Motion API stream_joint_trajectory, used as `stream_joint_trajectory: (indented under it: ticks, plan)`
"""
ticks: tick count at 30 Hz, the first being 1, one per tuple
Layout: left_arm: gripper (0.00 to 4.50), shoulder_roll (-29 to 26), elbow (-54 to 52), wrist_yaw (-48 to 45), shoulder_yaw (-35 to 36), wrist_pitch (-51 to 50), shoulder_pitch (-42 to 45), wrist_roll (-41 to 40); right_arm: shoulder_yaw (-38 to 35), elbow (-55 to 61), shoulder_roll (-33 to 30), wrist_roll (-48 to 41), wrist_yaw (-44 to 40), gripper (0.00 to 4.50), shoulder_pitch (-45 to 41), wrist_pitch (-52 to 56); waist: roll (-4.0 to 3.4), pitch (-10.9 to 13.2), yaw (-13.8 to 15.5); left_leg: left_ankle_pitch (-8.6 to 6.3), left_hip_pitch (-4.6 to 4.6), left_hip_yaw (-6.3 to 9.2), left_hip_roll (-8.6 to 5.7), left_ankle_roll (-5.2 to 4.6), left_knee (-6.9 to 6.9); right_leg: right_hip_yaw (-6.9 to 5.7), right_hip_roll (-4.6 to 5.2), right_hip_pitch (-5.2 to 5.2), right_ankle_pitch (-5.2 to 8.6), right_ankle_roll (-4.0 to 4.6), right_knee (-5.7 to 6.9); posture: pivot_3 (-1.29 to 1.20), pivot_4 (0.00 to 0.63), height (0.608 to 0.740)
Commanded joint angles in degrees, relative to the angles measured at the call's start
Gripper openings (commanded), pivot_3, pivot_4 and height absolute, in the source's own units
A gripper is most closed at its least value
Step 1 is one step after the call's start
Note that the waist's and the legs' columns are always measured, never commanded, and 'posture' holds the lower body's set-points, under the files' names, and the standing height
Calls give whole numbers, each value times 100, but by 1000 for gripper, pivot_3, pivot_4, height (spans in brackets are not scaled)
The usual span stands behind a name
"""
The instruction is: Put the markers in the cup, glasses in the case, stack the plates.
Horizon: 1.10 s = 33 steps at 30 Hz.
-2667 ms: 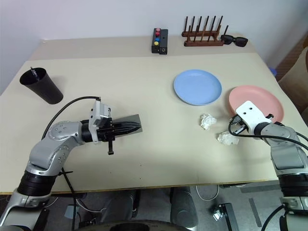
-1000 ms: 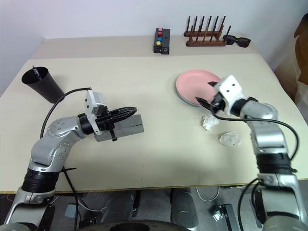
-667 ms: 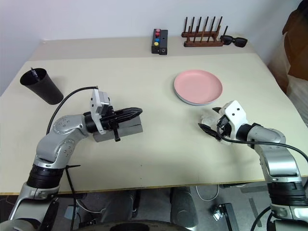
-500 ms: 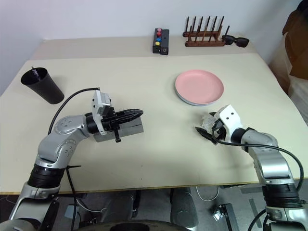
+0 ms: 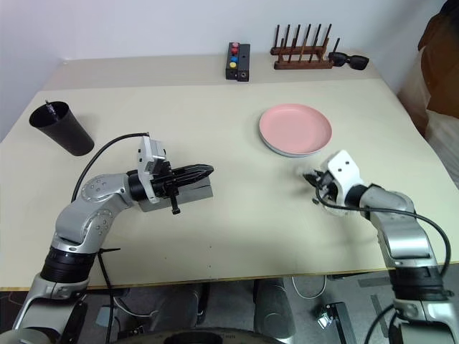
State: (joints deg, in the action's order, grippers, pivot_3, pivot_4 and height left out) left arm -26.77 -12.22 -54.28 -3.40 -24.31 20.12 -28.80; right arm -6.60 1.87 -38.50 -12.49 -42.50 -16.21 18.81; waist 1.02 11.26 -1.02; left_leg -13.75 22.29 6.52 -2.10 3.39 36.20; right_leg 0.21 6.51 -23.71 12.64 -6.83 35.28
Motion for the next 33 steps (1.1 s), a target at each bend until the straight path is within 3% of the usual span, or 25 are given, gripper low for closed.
stream_joint_trajectory:
  ticks: [1,9,10,12,17,21,28,33]
  plan:
    - [0,-14,-205,20,77,52,-1,-81,106,-500,237,267,385,58,-565,-371,4,-1,13,0,0,2,0,0,-1,-2,0,1,0,0,-1,0,150,734]
    - [0,-25,-286,133,100,43,-50,-64,275,-2657,796,761,1092,58,-1816,-1166,2,1,23,0,5,4,-3,0,-4,-3,0,0,-7,-11,-9,0,150,734]
    - [0,-31,-304,148,105,36,-65,-70,253,-2767,815,738,1092,748,-1881,-1211,2,1,17,0,6,3,-3,0,-4,-2,0,-1,-9,-14,-10,0,150,734]
    - [0,-38,-331,170,110,25,-92,-81,232,-2873,825,709,1082,1484,-1959,-1316,1,1,8,0,6,3,-3,0,-5,-2,0,-2,-10,-16,-9,0,150,734]
    - [0,-34,-402,226,104,-6,-153,-100,125,-2449,708,596,953,4083,-1775,-1509,1,1,-8,0,3,4,-2,0,-6,-2,0,-1,-10,-16,-7,0,150,734]
    - [0,-12,-363,230,79,12,-134,-83,-171,-1643,351,205,497,4083,-1227,-1280,1,1,44,0,5,4,-2,0,-6,-3,0,-1,-9,-17,-8,0,150,734]
    - [0,54,-176,86,-55,44,-3,-72,-934,17,-665,-736,-682,4083,767,-374,-1,0,41,-2,5,4,-5,-4,-1,-3,3,7,0,-6,-12,0,150,734]
    - [0,98,55,-121,-175,94,164,0,-1284,486,-988,-962,-947,4083,1771,115,-4,-2,3,-3,-10,0,1,-5,0,-3,1,14,2,0,-7,0,150,734]
